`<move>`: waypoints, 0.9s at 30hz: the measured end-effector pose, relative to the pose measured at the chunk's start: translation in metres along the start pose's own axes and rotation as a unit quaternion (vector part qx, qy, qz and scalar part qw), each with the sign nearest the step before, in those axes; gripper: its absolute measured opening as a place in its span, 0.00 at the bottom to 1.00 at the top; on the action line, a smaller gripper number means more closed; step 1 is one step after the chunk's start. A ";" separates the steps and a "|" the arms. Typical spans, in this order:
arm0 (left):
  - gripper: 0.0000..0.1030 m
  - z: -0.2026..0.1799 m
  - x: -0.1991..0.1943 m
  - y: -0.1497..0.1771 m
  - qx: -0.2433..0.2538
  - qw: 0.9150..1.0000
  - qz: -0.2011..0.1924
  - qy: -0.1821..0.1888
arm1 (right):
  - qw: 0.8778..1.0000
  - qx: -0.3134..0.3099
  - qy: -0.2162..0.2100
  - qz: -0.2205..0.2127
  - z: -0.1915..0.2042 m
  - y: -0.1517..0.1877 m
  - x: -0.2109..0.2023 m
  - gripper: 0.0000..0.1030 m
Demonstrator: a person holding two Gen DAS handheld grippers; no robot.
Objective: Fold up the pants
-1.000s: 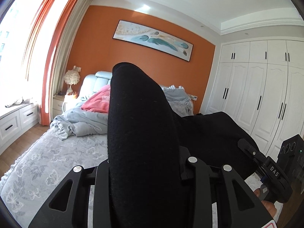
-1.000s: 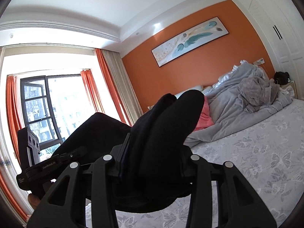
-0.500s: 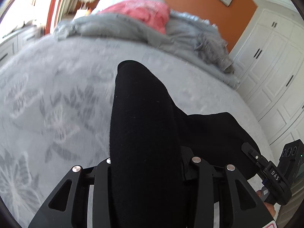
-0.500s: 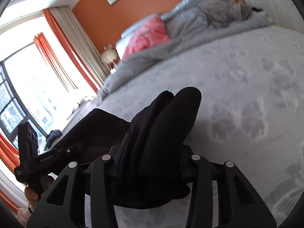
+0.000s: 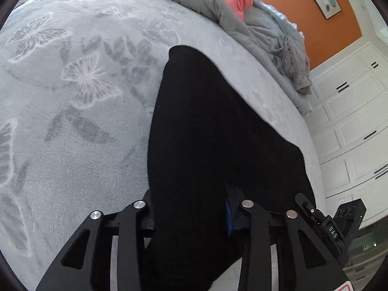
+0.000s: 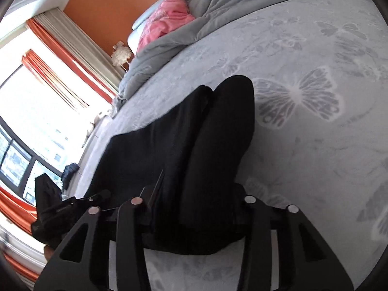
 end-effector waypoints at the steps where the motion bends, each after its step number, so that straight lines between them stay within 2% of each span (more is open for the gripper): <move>1: 0.29 -0.007 -0.010 0.000 0.004 1.000 -0.004 0.011 | 1.000 -0.008 -0.005 -0.002 0.001 0.001 -0.009 0.30; 2: 0.29 -0.010 -0.018 0.002 0.006 1.000 -0.008 0.016 | 1.000 -0.019 0.004 0.000 -0.004 0.004 -0.010 0.31; 3: 0.32 -0.010 -0.019 0.002 0.011 1.000 -0.007 0.013 | 0.999 -0.033 0.031 0.014 -0.016 0.012 -0.002 0.39; 4: 0.36 -0.008 -0.013 0.006 0.021 1.000 0.002 -0.008 | 0.996 -0.038 0.065 0.040 -0.032 0.020 0.010 0.48; 5: 0.40 0.000 -0.001 0.007 0.031 0.998 0.015 -0.043 | 0.996 -0.033 0.069 0.042 -0.043 0.025 0.014 0.65; 6: 0.52 0.007 0.008 0.011 0.037 0.996 0.026 -0.077 | 0.998 -0.023 0.053 0.030 -0.043 0.025 0.005 0.65; 7: 0.54 0.009 0.006 0.011 0.040 0.996 0.015 -0.080 | 0.997 -0.022 0.063 0.023 -0.042 0.023 -0.008 0.65; 9: 0.54 0.005 -0.015 0.009 0.064 0.993 -0.004 -0.099 | 0.993 -0.055 0.102 -0.021 -0.032 0.014 -0.043 0.64; 10: 0.54 0.003 -0.030 0.007 0.079 0.990 -0.018 -0.112 | 0.991 -0.077 0.102 -0.039 -0.022 0.010 -0.059 0.62; 11: 0.59 0.000 -0.045 0.003 0.097 0.987 -0.039 -0.125 | 0.989 -0.097 0.099 -0.049 -0.010 0.009 -0.070 0.61; 13: 0.80 -0.009 -0.080 -0.004 0.131 0.974 -0.094 -0.160 | 0.988 -0.124 0.082 -0.030 0.013 0.013 -0.070 0.63; 15: 0.81 -0.017 -0.094 -0.007 0.139 0.968 -0.116 -0.172 | 0.985 -0.145 0.088 -0.017 0.025 0.014 -0.055 0.62; 17: 0.81 -0.023 -0.091 -0.004 0.135 0.972 -0.099 -0.166 | 0.981 -0.153 0.114 0.017 0.020 0.015 -0.027 0.66; 18: 0.81 -0.024 -0.089 -0.005 0.128 0.973 -0.098 -0.167 | 0.981 -0.146 0.124 0.041 0.012 0.020 -0.010 0.71; 19: 0.81 -0.023 -0.089 -0.003 0.122 0.973 -0.098 -0.168 | 0.981 -0.135 0.125 0.061 0.003 0.024 0.006 0.71; 20: 0.81 -0.020 -0.089 -0.001 0.117 0.974 -0.095 -0.168 | 0.982 -0.130 0.119 0.071 -0.002 0.030 0.018 0.68; 21: 0.81 -0.019 -0.086 0.001 0.114 0.976 -0.091 -0.163 | 0.982 -0.127 0.111 0.080 -0.006 0.034 0.029 0.43; 22: 0.81 -0.018 -0.082 0.004 0.111 0.977 -0.085 -0.160 | 0.984 -0.120 0.103 0.078 -0.004 0.032 0.033 0.26; 23: 0.81 -0.015 -0.076 0.005 0.107 0.978 -0.077 -0.160 | 0.986 -0.113 0.084 0.084 0.005 0.027 0.033 0.15; 24: 0.81 -0.012 -0.071 0.006 0.105 0.979 -0.070 -0.160 | 0.987 -0.120 0.073 0.074 0.019 0.017 0.026 0.15; 27: 0.81 -0.011 -0.069 0.004 0.107 0.978 -0.080 -0.159 | 0.981 -0.185 0.050 -0.005 0.074 -0.026 -0.022 0.15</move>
Point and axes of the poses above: each gripper's, at about its wrist camera, not at the fingertips, and x roughly the way its jaws point, z to its left, y to its underside, the point moved 10 cm from there along x, roughly the way its jaws point, and after that the axes turned 4 degrees about x, right-handed, at the moved point
